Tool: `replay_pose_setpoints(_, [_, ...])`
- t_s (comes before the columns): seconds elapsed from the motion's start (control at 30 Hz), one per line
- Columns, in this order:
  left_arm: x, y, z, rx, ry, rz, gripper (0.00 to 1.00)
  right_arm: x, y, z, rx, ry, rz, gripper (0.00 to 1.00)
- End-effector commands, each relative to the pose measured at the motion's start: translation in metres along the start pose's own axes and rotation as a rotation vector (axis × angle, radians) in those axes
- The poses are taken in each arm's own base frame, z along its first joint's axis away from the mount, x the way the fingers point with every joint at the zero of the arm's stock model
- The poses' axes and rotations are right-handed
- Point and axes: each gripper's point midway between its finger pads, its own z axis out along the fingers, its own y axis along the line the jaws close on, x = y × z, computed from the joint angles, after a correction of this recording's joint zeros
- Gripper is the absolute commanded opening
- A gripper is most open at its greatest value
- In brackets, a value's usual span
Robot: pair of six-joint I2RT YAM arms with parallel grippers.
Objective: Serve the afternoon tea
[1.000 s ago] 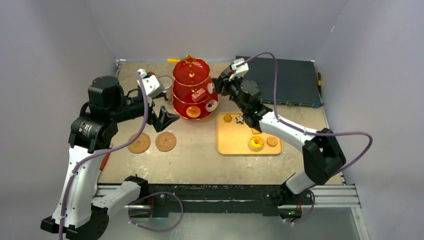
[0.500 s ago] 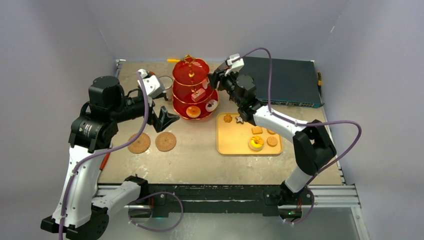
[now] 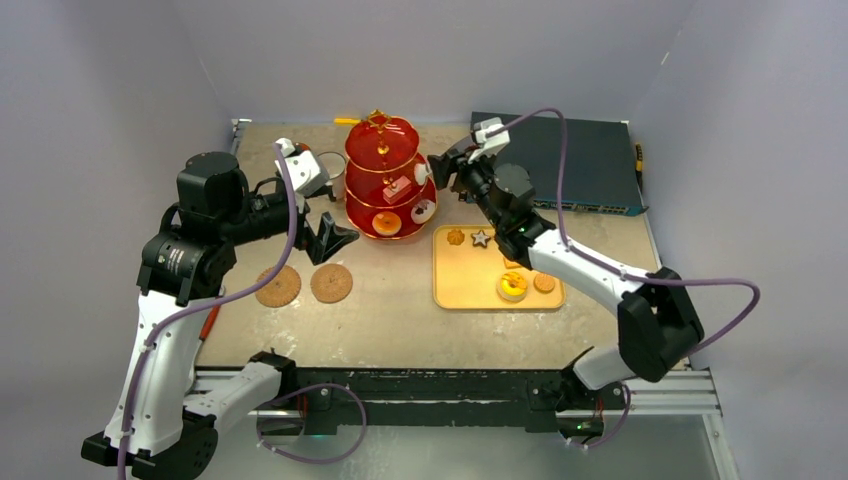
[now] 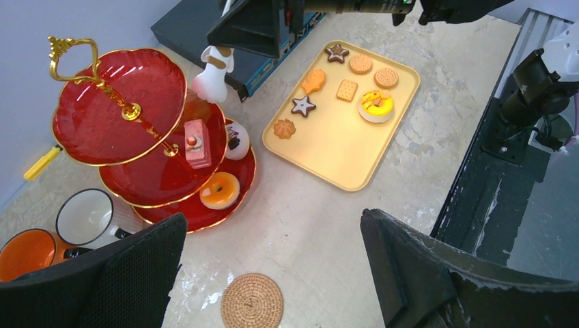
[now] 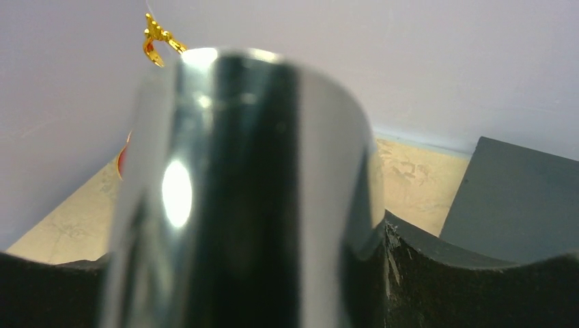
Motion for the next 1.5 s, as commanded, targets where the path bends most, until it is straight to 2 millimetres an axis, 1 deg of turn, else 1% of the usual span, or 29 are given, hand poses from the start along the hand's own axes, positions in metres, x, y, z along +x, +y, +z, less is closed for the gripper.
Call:
replay_pose_setpoints(0.0, [-0.015,-0.003,-0.007,-0.002,-0.042,0.047,0.99,-0.026,-0.011,-0.021,0.058,-0.058,0.025,0.66])
replay_pose_setpoints(0.07, [-0.015,-0.003,-0.007,-0.001,-0.041,0.046,0.99,-0.025,-0.018,-0.037,0.099,-0.043,0.041,0.66])
replay_pose_setpoints(0.1, [-0.014,-0.003,-0.007,-0.001,-0.041,0.046,0.99,-0.021,-0.023,-0.045,0.125,-0.027,0.048,0.66])
replay_pose_setpoints(0.2, [-0.014,-0.003,-0.006,0.001,-0.041,0.045,0.99,0.002,-0.042,-0.071,0.223,0.058,0.066,0.65])
replay_pose_setpoints(0.33, [-0.013,-0.004,-0.005,0.008,-0.041,0.043,0.99,0.032,-0.066,-0.115,0.356,0.157,0.087,0.65])
replay_pose_setpoints(0.37, [-0.013,-0.004,-0.004,0.01,-0.041,0.042,0.99,0.037,-0.071,-0.125,0.385,0.172,0.099,0.64])
replay_pose_setpoints(0.43, [-0.012,-0.004,-0.004,0.013,-0.04,0.04,0.99,0.043,-0.078,-0.145,0.432,0.196,0.123,0.64])
replay_pose_setpoints(0.47, [-0.011,-0.004,-0.003,0.016,-0.04,0.038,0.99,0.042,-0.081,-0.155,0.453,0.194,0.136,0.64])
replay_pose_setpoints(0.57, [-0.012,-0.004,-0.002,0.021,-0.043,0.037,0.99,0.046,-0.088,-0.174,0.502,0.211,0.153,0.62])
replay_pose_setpoints(0.73, [-0.011,-0.004,-0.001,0.026,-0.038,0.031,0.99,0.058,-0.098,-0.193,0.577,0.288,0.145,0.62])
replay_pose_setpoints(0.97, [-0.009,-0.004,0.001,0.029,-0.034,0.031,0.99,0.075,-0.104,-0.217,0.636,0.359,0.174,0.63])
replay_pose_setpoints(1.07, [-0.008,-0.004,0.001,0.029,-0.035,0.031,0.99,0.084,-0.104,-0.224,0.642,0.38,0.187,0.64])
replay_pose_setpoints(1.2, [-0.008,-0.004,0.002,0.034,-0.038,0.03,0.99,0.094,-0.106,-0.228,0.653,0.403,0.186,0.65])
replay_pose_setpoints(1.47, [-0.009,-0.004,0.001,0.029,-0.041,0.033,0.99,0.096,-0.108,-0.228,0.679,0.415,0.188,0.72])
